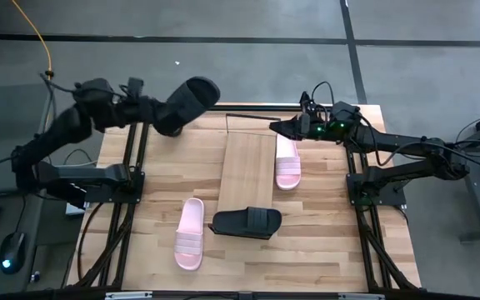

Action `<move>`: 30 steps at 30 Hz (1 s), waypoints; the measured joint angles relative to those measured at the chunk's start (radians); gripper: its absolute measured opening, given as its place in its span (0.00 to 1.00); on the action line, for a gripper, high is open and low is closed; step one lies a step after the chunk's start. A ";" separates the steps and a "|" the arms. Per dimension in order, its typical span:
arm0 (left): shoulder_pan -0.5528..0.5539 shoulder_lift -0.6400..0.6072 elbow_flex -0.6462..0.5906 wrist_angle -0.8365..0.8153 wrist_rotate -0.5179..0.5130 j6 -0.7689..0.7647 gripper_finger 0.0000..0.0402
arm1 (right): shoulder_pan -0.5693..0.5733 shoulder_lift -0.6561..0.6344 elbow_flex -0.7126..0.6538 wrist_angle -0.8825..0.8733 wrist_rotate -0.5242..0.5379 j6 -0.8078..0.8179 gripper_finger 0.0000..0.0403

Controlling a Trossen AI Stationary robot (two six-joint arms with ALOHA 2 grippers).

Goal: Pick and place slides into the shelf
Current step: Put the black slide on the shelf

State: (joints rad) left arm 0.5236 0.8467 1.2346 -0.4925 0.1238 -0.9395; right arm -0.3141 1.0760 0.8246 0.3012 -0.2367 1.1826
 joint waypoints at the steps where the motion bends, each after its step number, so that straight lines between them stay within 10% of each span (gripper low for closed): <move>1: 0.000 0.010 0.043 -0.047 0.000 0.022 0.03 | 0.000 0.000 0.000 0.012 -0.006 -0.016 0.57; 9: 0.000 0.098 0.254 -0.276 0.014 0.080 0.01 | 0.000 0.000 0.111 -0.132 -0.018 -0.243 0.57; 20: -0.017 0.202 0.261 -0.287 0.129 0.092 0.01 | 0.001 0.019 0.439 -0.657 0.121 -0.462 0.57; 30: -0.088 0.291 0.261 -0.203 0.153 0.101 0.02 | 0.014 0.052 0.499 -0.709 0.120 -0.460 0.57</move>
State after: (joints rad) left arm 0.4358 1.1374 1.4956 -0.6956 0.2763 -0.8381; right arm -0.3003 1.1279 1.3239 -0.4082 -0.1168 0.7229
